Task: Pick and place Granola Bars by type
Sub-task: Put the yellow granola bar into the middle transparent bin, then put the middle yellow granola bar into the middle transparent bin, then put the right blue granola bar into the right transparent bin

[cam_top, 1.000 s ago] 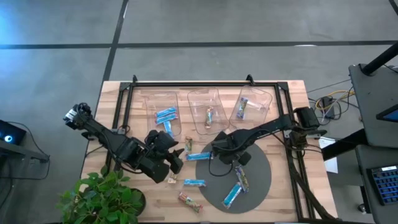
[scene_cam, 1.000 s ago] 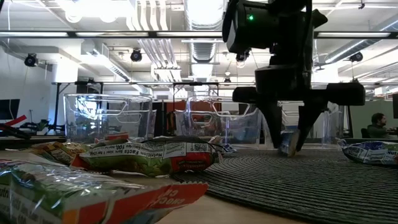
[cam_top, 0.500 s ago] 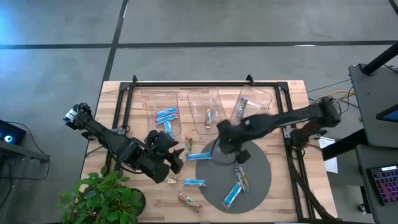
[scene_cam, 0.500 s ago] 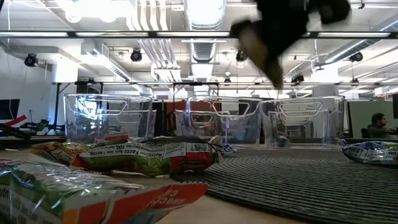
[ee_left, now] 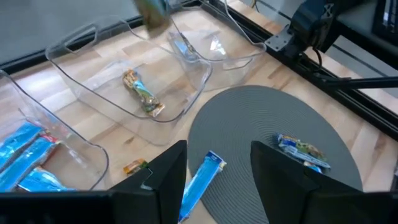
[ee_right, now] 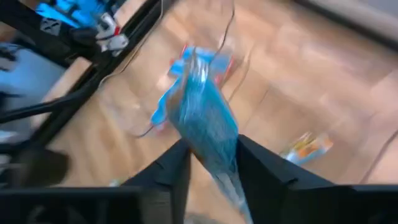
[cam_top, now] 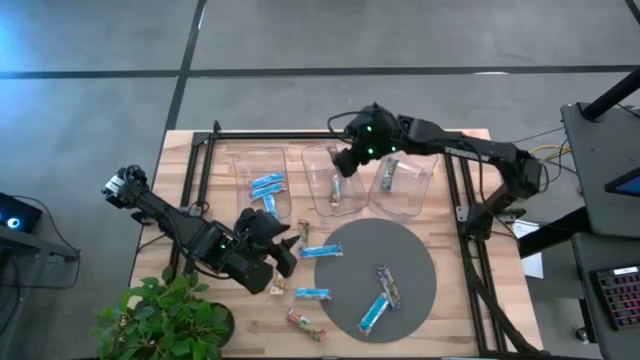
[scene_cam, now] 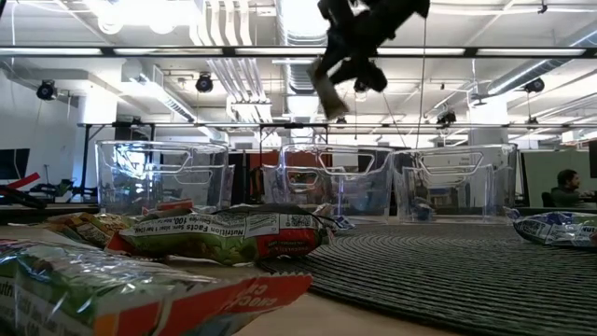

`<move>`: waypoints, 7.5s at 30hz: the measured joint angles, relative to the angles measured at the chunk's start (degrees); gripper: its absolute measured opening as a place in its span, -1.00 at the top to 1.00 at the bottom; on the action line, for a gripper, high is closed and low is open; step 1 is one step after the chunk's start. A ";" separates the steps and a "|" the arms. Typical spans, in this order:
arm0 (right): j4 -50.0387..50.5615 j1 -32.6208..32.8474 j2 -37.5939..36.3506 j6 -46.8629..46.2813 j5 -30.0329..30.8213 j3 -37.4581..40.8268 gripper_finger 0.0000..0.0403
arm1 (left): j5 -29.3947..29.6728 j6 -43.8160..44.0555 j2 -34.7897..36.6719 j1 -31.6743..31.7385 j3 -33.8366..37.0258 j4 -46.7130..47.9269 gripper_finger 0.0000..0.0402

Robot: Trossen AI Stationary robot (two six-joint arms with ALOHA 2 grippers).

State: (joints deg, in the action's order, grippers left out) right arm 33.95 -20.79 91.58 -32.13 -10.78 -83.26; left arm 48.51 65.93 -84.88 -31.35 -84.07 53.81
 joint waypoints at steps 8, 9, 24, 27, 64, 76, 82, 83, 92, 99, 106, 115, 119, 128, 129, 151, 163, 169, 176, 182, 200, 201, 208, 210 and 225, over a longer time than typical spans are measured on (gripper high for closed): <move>0.12 -0.66 -0.08 -1.05 -3.90 0.02 -0.06 | -1.11 1.31 0.00 -0.15 0.00 -0.29 0.20; 0.09 -0.68 -0.61 -0.63 -3.30 0.02 -0.10 | -1.13 1.31 0.00 -0.19 0.00 -0.29 0.20; 23.20 12.34 -12.77 18.93 27.62 -0.44 -0.22 | -26.36 25.19 -0.79 4.66 12.32 3.15 0.20; 27.50 12.78 -12.77 15.01 27.42 0.44 -0.22 | -34.74 27.38 -1.35 5.31 17.92 -3.20 0.20; 22.69 12.67 -12.68 12.62 27.42 7.81 -0.21 | -41.94 31.05 -23.80 2.64 4.61 12.65 0.20; 22.56 12.67 -12.66 12.84 27.42 8.32 -0.21 | -41.01 21.45 -23.93 2.75 6.91 10.09 0.20; 22.56 12.67 -12.66 12.84 27.42 8.35 -0.21 | -43.49 20.98 -23.96 2.75 10.56 3.49 0.20; 22.56 12.67 -12.66 12.84 27.42 8.35 -0.21 | -43.51 20.92 -23.96 2.75 11.01 2.67 0.20; 22.51 12.67 -12.66 12.84 27.42 8.39 -0.21 | -43.79 18.51 -23.63 2.75 14.67 -3.11 0.20; 22.49 12.67 -12.66 13.26 27.42 8.41 -0.21 | -42.38 15.32 -23.65 2.75 13.89 -3.19 0.37; 22.43 12.67 -12.66 15.08 27.40 8.43 -0.21 | -37.16 13.60 -20.57 2.84 12.94 -4.13 0.63; 22.64 12.65 -13.19 15.86 26.64 8.43 -0.21 | -23.74 10.27 -8.30 5.14 9.28 -5.12 0.67; 22.70 12.65 -13.36 15.77 26.63 8.43 -0.21 | -23.03 3.23 -5.01 13.11 9.22 -12.97 0.67; 23.50 12.65 -20.31 12.22 29.19 8.45 -0.19 | -27.10 -3.31 -5.18 34.27 9.09 -30.93 0.67; 23.89 12.65 -21.36 11.69 29.22 8.45 -0.19 | -28.43 -3.07 -5.61 36.23 9.09 -30.92 0.67; 28.48 12.80 -24.88 11.32 21.67 16.76 -0.20 | -42.42 -18.94 -10.42 36.05 3.21 -29.61 0.08; 18.65 27.34 -24.76 8.60 20.77 25.67 -0.16 | -39.36 -23.85 -0.45 17.15 4.66 -20.58 0.07; 16.67 32.97 -22.66 -2.40 18.18 28.11 -0.16 | -36.30 -19.38 -0.09 10.67 4.68 -18.76 0.07; 14.88 40.89 -16.90 -19.61 17.84 30.14 -0.16 | -33.82 -18.07 -0.72 6.23 4.71 -18.80 0.07; 14.52 46.86 -9.36 -32.63 16.10 29.20 -0.16 | -29.62 -17.94 -0.70 4.28 4.72 -18.80 0.07; 1.45 50.92 6.16 -51.56 11.29 29.18 -0.10 | -29.31 -19.38 -0.70 2.10 4.72 -17.27 0.07; 1.59 50.92 6.74 -51.89 11.53 29.12 -0.07 | -29.31 -19.55 -0.68 2.02 4.72 -17.24 0.07; 1.78 50.90 7.21 -52.74 12.69 29.04 0.38 | -29.27 -19.76 -0.42 1.75 4.72 -15.85 0.07; 1.77 50.99 6.00 -52.06 13.85 29.23 0.55 | -29.09 -19.75 -0.35 1.71 4.72 -15.37 0.07; 25.24 43.88 -33.95 -60.44 48.14 28.44 0.77 | -23.65 -20.81 0.70 1.66 4.72 -14.96 0.07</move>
State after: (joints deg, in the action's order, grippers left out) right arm 59.19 23.09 57.63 -92.57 37.37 -54.82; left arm 24.86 45.12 -84.18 -29.69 -79.35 38.85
